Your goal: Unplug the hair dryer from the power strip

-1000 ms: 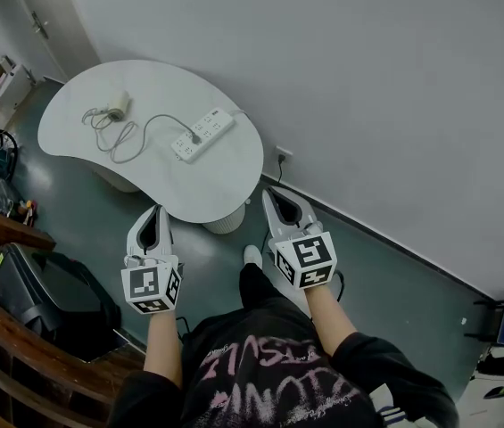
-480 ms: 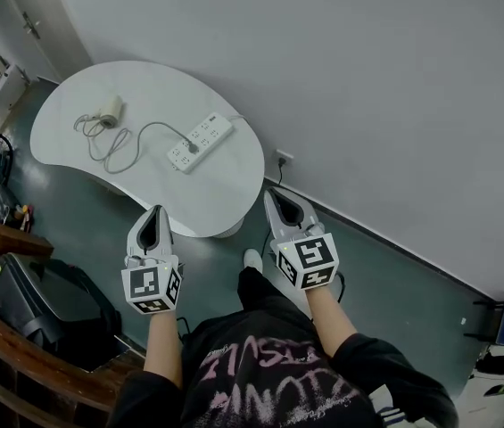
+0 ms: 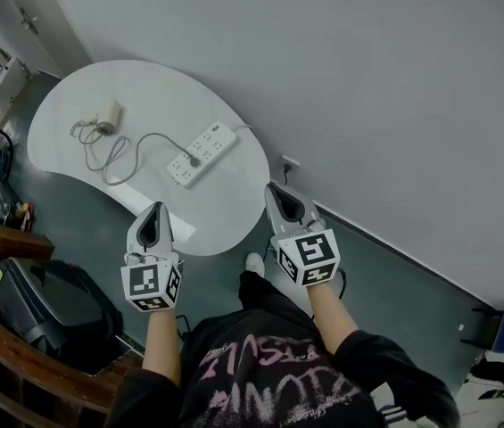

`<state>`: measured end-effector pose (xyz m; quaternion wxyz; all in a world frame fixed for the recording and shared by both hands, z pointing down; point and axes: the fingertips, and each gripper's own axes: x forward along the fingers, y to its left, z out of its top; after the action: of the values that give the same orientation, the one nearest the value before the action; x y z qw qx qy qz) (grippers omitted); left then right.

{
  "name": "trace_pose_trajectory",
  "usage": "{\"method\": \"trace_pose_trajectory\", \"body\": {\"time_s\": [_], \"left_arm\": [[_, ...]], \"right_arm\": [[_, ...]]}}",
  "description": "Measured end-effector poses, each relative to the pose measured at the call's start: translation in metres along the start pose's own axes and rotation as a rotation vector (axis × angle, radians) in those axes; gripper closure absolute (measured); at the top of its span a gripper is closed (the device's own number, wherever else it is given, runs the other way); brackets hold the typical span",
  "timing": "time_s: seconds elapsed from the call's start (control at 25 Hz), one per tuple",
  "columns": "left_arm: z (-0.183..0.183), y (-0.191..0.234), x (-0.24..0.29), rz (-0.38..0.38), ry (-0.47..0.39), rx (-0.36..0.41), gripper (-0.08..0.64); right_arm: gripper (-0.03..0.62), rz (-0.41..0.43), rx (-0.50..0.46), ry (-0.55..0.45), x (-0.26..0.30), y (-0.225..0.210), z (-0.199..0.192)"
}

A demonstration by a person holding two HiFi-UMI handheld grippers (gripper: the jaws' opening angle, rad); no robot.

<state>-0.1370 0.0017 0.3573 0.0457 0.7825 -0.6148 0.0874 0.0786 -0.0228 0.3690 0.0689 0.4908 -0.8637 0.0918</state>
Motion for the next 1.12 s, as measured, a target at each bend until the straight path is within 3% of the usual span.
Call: {"method": "trace_pose_trajectory", "body": {"time_s": [0.48, 1.12], "left_arm": [[0.038, 0.008, 0.06, 0.022, -0.007, 0.032, 0.56], [0.059, 0.011, 0.087, 0.086, -0.021, 0.05, 0.56]], "right_arm": [[0.583, 0.053, -0.004, -0.015, 0.062, -0.032, 0.036], [0.583, 0.134, -0.02, -0.037, 0.104, -0.047, 0.059]]}}
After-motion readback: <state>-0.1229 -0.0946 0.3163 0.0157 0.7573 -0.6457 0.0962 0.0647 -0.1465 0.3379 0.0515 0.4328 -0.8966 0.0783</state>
